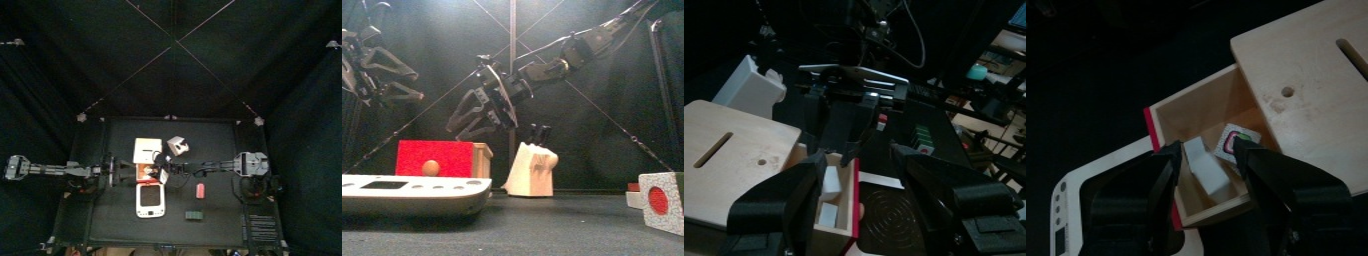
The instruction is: Put sushi piece in stove
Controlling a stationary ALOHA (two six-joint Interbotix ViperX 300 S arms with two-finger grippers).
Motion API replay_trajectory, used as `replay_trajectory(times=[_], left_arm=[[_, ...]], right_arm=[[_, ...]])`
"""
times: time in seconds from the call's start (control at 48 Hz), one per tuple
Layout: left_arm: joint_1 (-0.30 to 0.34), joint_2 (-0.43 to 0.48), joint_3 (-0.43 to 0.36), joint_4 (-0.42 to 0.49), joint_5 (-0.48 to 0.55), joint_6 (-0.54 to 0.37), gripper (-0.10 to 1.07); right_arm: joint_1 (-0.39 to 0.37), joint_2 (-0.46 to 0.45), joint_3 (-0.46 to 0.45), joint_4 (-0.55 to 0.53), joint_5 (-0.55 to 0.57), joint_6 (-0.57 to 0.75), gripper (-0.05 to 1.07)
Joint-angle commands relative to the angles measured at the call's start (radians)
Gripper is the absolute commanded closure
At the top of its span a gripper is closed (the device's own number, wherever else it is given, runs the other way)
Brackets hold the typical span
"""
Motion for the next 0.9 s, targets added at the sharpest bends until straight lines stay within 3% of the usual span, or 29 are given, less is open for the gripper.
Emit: replay_trajectory(times=[0.0, 0.875], left_arm=[[0.002, 0.005, -0.012, 0.0, -0.009, 0.002, 0.08], [0.003, 0.003, -0.014, 0.0, -0.011, 0.0, 0.09]], right_arm=[[-0.002, -0.023, -0.021, 0.0, -0.009, -0.002, 0.21], [0.015, -0.086, 0.018, -0.015, -0.031, -0.009, 0.25]])
